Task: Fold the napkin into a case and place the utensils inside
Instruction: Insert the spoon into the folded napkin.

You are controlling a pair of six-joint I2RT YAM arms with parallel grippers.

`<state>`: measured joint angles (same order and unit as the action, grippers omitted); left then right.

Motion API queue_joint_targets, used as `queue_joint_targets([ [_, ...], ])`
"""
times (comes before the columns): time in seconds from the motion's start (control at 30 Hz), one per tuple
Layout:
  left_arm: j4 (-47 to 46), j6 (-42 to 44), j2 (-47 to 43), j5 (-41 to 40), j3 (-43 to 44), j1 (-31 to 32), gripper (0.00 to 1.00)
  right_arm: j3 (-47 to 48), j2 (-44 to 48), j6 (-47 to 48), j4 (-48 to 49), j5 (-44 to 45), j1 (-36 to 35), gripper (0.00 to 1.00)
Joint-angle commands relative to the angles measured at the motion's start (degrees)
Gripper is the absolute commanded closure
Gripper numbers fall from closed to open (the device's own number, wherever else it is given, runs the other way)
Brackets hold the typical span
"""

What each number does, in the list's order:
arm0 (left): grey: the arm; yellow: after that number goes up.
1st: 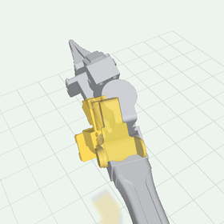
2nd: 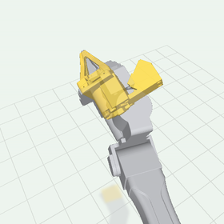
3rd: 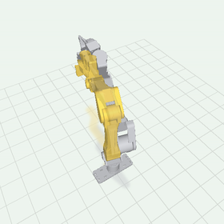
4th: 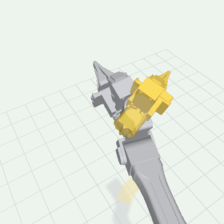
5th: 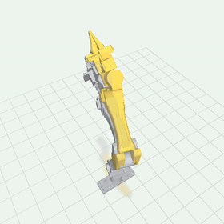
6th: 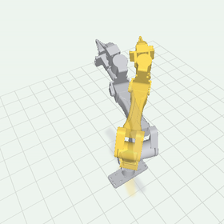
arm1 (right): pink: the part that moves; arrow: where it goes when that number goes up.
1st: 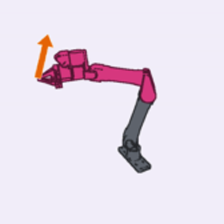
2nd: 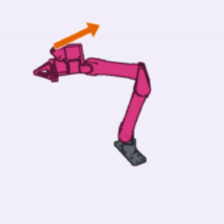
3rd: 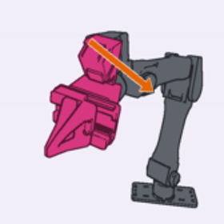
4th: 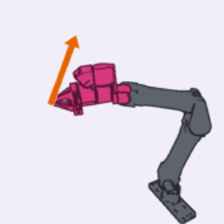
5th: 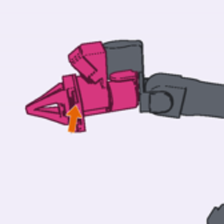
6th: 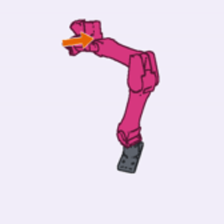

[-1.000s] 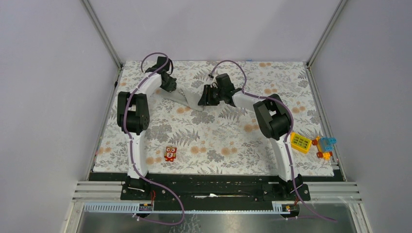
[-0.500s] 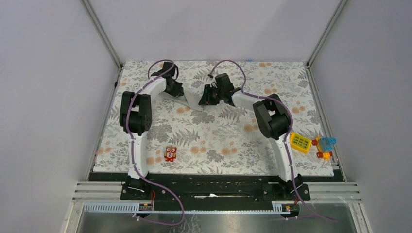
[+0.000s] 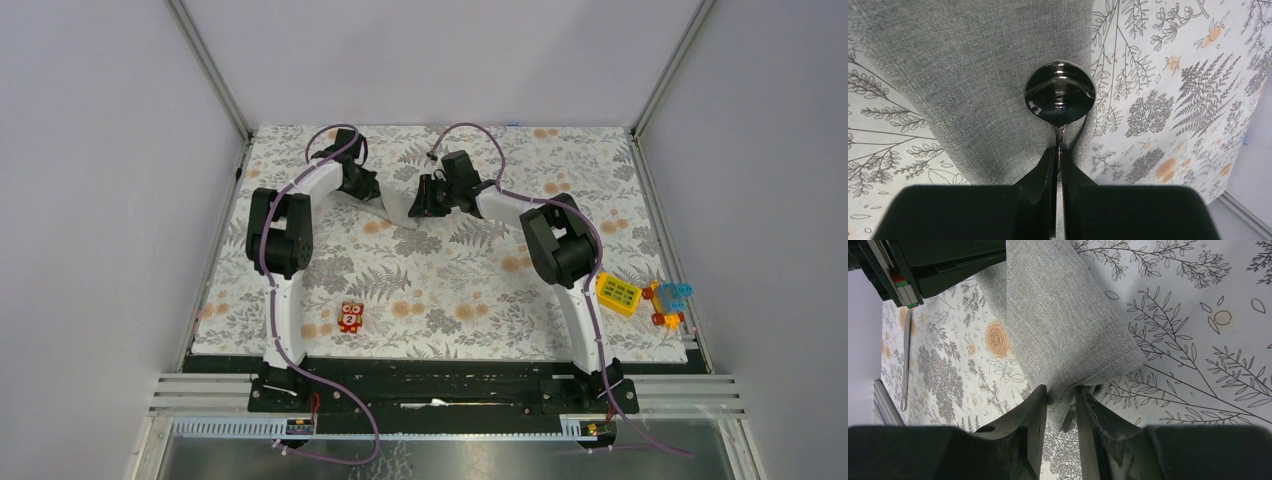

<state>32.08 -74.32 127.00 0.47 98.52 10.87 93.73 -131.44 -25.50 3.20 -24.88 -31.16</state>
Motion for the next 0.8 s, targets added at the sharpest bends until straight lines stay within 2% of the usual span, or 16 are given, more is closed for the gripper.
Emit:
queue_joint_targets([
  [0.0,-3.0,0.6,-1.3,-0.3,0.4,0.3,0.92,2.6,-0.9,1.1,0.0,0.2,-1.0,0.66],
  [0.07,-3.2,0.4,-1.4,-0.3,0.4,0.1,0.79,2.7,-0.8,1.1,0.0,0.1,-0.9,0.66],
  [0.3,-4.6,1.7,-3.7,-0.3,-1.8,-0.6,0.75,2.7,-0.8,1.2,0.1,-0.1,-1.1,0.66],
  [0.57,-5.5,7.2,-13.5,0.8,-8.3,-1.3,0.66,2.7,-0.6,1.2,0.1,-0.4,-1.1,0.66],
  [0.67,-2.1,13.7,-18.6,0.3,-9.4,-1.3,0.56,2.6,-0.4,1.4,0.0,-0.3,-1.1,0.66],
  [0.77,4.1,23.2,-24.3,-2.1,-10.9,-1.6,0.39,2.4,-0.2,1.9,-0.1,-0.5,-1.0,0.64],
])
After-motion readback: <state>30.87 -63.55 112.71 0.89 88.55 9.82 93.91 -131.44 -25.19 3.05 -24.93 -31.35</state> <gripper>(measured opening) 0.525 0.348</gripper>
